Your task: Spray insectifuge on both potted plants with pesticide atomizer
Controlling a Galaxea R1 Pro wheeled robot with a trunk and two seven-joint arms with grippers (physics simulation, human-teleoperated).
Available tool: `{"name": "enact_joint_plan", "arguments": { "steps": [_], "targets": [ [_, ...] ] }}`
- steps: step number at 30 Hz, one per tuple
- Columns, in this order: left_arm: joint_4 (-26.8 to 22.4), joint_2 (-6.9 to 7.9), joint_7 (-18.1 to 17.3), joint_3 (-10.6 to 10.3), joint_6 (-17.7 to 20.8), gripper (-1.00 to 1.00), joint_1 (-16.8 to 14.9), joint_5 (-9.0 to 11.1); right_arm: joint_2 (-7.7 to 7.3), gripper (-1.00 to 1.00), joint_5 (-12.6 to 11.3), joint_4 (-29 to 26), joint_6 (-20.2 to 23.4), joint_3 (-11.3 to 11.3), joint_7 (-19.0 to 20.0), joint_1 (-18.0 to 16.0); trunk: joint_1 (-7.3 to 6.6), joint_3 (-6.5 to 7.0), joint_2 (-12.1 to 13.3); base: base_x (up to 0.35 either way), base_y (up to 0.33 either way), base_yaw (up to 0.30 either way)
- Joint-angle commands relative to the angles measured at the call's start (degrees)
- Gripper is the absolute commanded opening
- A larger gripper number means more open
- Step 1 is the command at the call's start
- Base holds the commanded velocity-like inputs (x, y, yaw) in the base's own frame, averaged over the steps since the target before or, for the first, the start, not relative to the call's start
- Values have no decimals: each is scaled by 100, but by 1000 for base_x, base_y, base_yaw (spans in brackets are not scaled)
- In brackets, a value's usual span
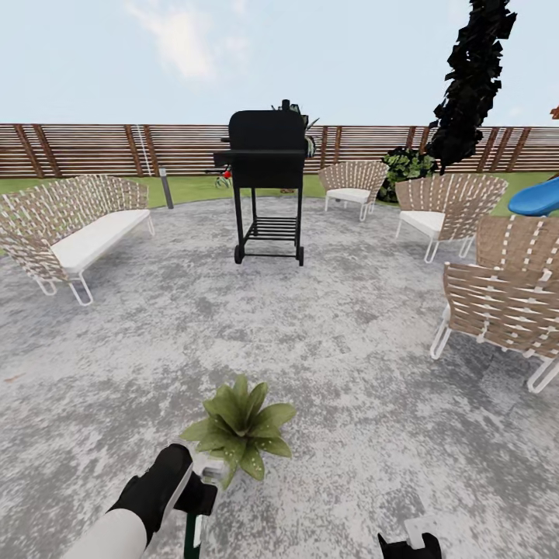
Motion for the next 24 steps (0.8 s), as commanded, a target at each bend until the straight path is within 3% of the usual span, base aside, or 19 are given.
{"name": "enact_joint_plan", "arguments": {
  "steps": [1,3,11,16,24],
  "targets": [
    [87,-8,-47,-10,11,-100,-2,-66,0,100,42,4,-19,-49,28,-3,-1,-5,-2,11,10,0],
    [318,-6,50,-25,8,-100,-2,-73,0,100,42,4,-19,-49,23,-3,-1,-5,-2,3,2,0],
    [352,-13,145,-55,11,-100,166,-46,0,100,42,9,-19,-49,21,-3,-1,-5,-2,0,0,0],
    [308,-52,139,-360,76,-100,88,-39,0,100,42,12,-19,-49,21,-3,-1,-5,-2,0,0,0],
    [310,-32,145,-431,66,-100,137,-35,0,100,42,12,-19,-49,21,-3,-1,-5,-2,-60,17,0]
  ]
}}
